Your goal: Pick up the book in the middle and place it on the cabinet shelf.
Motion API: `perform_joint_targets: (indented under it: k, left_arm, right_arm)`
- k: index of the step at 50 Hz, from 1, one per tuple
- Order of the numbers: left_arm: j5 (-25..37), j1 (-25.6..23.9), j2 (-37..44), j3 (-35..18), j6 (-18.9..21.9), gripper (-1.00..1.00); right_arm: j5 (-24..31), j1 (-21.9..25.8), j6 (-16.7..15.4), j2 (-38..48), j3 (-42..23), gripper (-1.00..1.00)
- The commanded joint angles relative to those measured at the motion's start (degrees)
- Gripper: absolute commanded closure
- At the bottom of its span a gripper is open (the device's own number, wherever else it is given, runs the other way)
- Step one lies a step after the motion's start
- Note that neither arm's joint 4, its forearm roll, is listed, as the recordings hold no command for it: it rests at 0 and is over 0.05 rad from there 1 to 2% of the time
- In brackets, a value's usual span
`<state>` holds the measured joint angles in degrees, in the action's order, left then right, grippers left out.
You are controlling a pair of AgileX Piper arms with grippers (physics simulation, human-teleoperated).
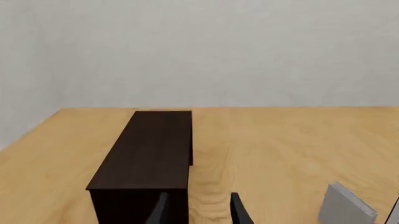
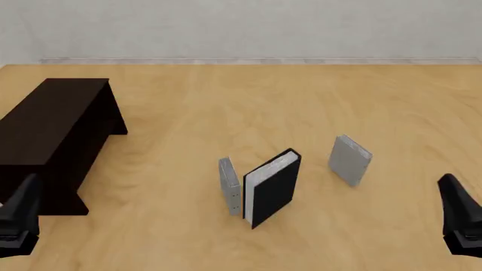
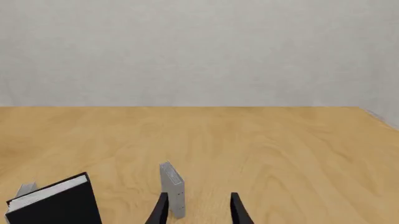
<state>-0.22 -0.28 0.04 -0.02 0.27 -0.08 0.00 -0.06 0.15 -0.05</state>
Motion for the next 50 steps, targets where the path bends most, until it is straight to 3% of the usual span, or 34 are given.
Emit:
perform_joint_targets:
  k: [1, 16, 21, 25, 26, 27, 29, 34, 36, 43, 45, 46, 49, 50]
  left_arm:
    - [-1.1, -1.2, 0.0, -0.1, 1.1, -1.0]
    - [0.2, -5.1, 2.3, -2.3, 0.5, -1.0]
    - [-5.8, -8.4, 11.9, -5.4, 0.7, -1.0]
    - [-7.7, -9.4, 15.2, -6.6, 0.8, -1.0]
    - [-8.1, -10.6, 15.8, -7.2, 0.8, -1.0]
    - [-9.5, -15.0, 19.7, -7.7, -0.1, -1.0]
    - [-9.8, -15.4, 19.5, -7.8, 0.8, -1.0]
    - [-14.4, -19.6, 29.3, -10.6, -0.2, -1.0]
    - [-15.8, -17.9, 31.5, -11.8, -0.6, -1.0]
    - [-15.3, -19.6, 35.5, -16.5, 1.3, -1.0]
    - [-14.5, -21.5, 36.2, -18.1, 3.9, -1.0]
    - [-13.7, -22.1, 37.9, -19.5, 2.6, -1.0]
    - [-13.2, -22.7, 38.0, -20.9, 4.6, -1.0]
    - [-12.3, -22.8, 40.5, -22.3, 2.4, -1.0]
  right_arm:
    - [-0.1, 0.0, -0.2, 0.3, -0.2, -1.0]
    - [-0.2, 0.0, -0.1, 0.4, -0.2, -1.0]
    - [0.1, 0.0, -0.1, 0.3, -0.3, -1.0]
    - [-0.1, 0.0, -0.1, 0.3, -0.2, -1.0]
    - [0.0, 0.0, -0.1, 0.3, -0.3, -1.0]
    - [0.1, 0.0, -0.1, 0.2, -0.3, -1.0]
    - [0.1, 0.0, -0.1, 0.2, -0.3, -1.0]
    - [-0.8, 0.0, -0.1, 0.9, -0.1, -1.0]
    - [-0.2, 0.0, -0.1, 0.5, -0.2, -1.0]
    - [-0.1, 0.0, -0.1, 0.4, -0.2, -1.0]
    - [0.0, 0.0, -0.1, 0.3, -0.3, -1.0]
    - [0.1, 0.0, -0.1, 0.3, -0.3, -1.0]
    - [0.0, 0.0, -0.1, 0.3, -0.3, -1.0]
    - [-0.1, 0.0, -0.1, 0.4, -0.2, -1.0]
